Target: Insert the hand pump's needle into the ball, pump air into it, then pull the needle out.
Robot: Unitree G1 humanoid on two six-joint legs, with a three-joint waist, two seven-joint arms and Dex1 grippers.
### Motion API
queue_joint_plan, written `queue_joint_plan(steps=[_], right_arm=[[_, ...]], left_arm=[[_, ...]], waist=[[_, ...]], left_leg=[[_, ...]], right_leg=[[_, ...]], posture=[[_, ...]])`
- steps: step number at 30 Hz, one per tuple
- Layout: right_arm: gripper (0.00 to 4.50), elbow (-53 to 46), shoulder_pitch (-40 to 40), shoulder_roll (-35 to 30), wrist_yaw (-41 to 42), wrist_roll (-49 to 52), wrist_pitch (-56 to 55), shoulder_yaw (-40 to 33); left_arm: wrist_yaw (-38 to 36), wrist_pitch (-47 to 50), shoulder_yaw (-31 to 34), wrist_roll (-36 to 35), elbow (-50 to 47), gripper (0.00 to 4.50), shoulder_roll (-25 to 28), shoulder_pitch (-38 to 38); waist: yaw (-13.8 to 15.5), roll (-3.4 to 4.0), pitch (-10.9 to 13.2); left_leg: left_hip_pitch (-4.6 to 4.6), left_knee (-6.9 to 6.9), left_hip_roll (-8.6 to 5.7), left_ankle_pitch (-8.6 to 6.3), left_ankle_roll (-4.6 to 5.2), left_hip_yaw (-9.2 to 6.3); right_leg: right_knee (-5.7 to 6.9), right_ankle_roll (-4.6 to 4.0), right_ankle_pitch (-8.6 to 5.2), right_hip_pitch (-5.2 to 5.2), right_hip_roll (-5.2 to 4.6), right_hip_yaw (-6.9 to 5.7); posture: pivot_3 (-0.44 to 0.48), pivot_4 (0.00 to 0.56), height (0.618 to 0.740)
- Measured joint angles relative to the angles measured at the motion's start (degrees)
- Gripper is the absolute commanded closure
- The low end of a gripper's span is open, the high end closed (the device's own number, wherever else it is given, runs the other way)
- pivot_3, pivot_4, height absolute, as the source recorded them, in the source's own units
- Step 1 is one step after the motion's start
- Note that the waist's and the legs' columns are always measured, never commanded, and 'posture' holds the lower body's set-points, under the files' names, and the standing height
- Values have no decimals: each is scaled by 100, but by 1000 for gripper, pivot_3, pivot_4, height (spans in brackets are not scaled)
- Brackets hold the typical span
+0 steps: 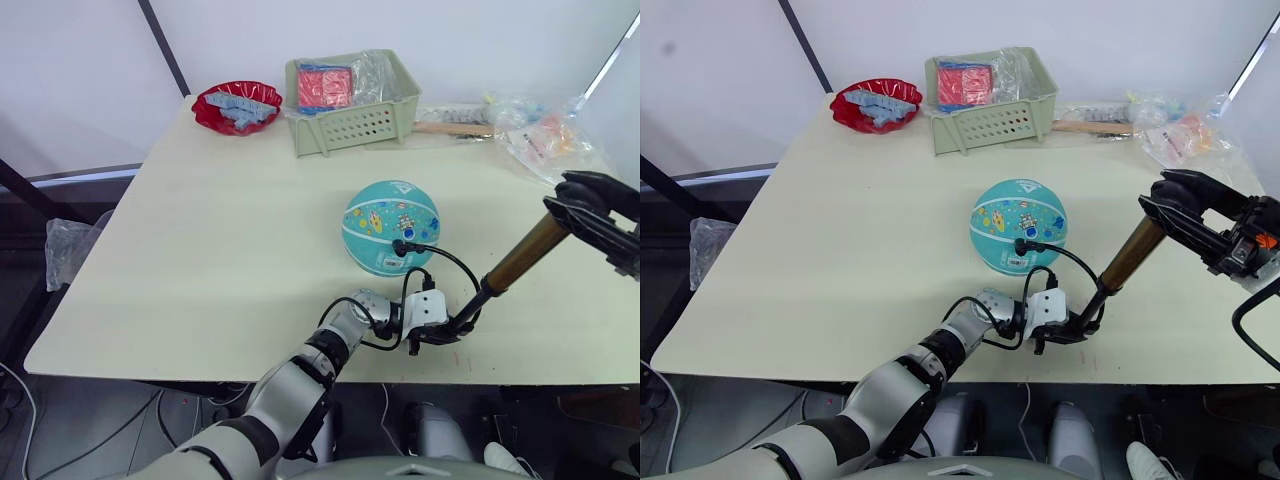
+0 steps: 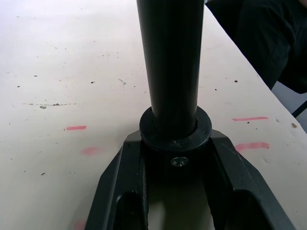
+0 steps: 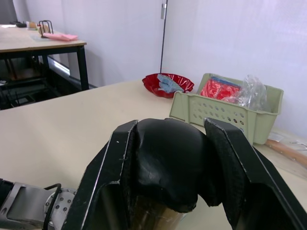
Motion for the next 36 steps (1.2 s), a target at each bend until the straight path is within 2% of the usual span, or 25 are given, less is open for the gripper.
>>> queue_joint_plan(steps=[4, 10, 17, 25, 30, 36], right_arm=[[2854, -76, 425, 389, 177, -576, -337, 366], [2854, -1, 595, 793, 313, -1286, -773, 996], [2854, 468, 927, 1350, 562, -2302, -1642, 1811], [2854, 992, 1060, 1643, 694, -2972, -2228, 2386], [2854, 986, 1068, 1688, 687, -3001, -2317, 2407], [2854, 675, 954, 1346, 536, -2463, -1653, 1972]], left_arm=[[32, 1, -6, 22, 14, 3466, 21, 18], [50, 2, -6, 24, 36, 3466, 27, 35], [66, 8, -8, 32, 70, 3466, 36, 44], [71, 9, -8, 34, 75, 3466, 37, 44], [72, 9, -6, 34, 75, 3466, 42, 42], [35, 9, -2, 13, 71, 3466, 23, 8]], waist=[[-11, -20, -29], [-13, -25, -64], [-16, -46, -99], [-18, -31, -108], [-19, -26, -110], [-8, 4, -94]], left_leg=[[8, 1, 3, 0, 0, -2], [12, 1, 9, 0, 0, -7], [16, 0, 11, 0, -1, -8], [23, -1, 15, 0, -1, -7], [24, -1, 15, 1, -2, -6], [6, 0, 9, 1, -2, -6]], right_leg=[[3, 0, 0, 0, 3, 0], [8, -1, -1, 1, 13, -2], [8, -2, -2, 3, 18, -2], [12, -3, -2, 6, 21, 0], [13, -3, -1, 6, 22, 0], [11, -3, -1, -6, 16, 0]], posture=[[0, 150, 738], [0, 150, 738], [0, 150, 738], [0, 150, 738], [0, 150, 738], [0, 150, 738]])
